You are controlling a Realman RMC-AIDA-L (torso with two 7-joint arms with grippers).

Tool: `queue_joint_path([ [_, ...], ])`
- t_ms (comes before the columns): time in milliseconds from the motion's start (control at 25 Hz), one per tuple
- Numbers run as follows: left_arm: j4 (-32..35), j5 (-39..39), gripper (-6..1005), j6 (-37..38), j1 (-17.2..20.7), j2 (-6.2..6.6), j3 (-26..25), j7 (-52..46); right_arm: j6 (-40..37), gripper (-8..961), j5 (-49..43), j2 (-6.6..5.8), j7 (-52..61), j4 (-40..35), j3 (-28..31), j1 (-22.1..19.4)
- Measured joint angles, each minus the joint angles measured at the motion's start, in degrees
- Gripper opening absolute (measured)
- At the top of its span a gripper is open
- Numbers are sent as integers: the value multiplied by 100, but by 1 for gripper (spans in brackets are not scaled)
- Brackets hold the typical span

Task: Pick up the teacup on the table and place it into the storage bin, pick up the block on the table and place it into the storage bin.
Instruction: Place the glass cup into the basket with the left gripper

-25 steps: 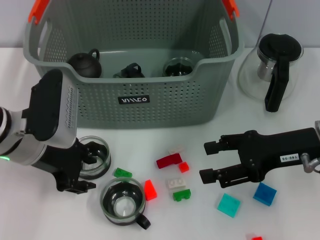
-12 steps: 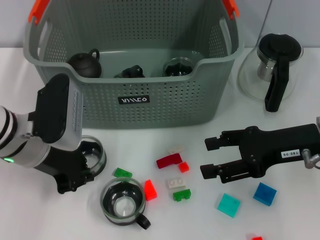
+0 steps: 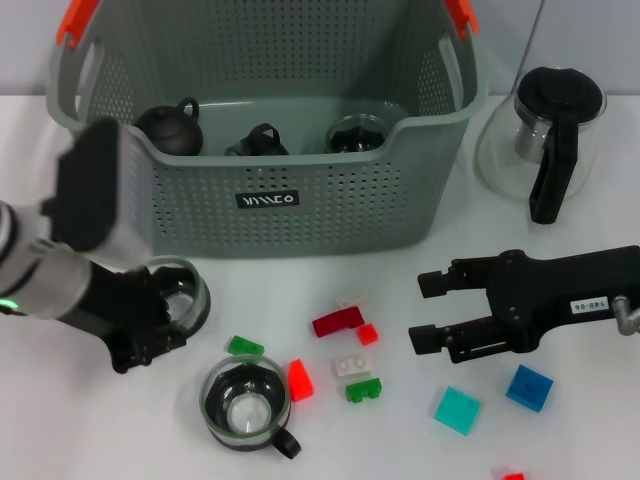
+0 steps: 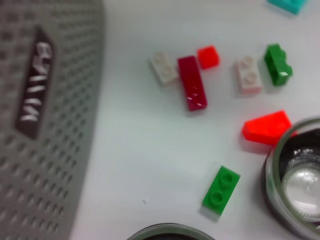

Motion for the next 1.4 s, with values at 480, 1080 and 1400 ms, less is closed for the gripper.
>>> queue_joint_path([
  [480,-336,-3032,48,2706,-1075,255,-3043,-1263,-67,891,-9,-332,-40,336,338,-109],
  [1080,-2334,-2281,52,-2405,-2564,901,-1260,-3065,-151,890,-19,-416,81,387,339,-64],
  [1400,-3473,-1443,54,-3808,-3058,744,-1135,-3113,-139,890,-21,-403,122,388,325,-11],
])
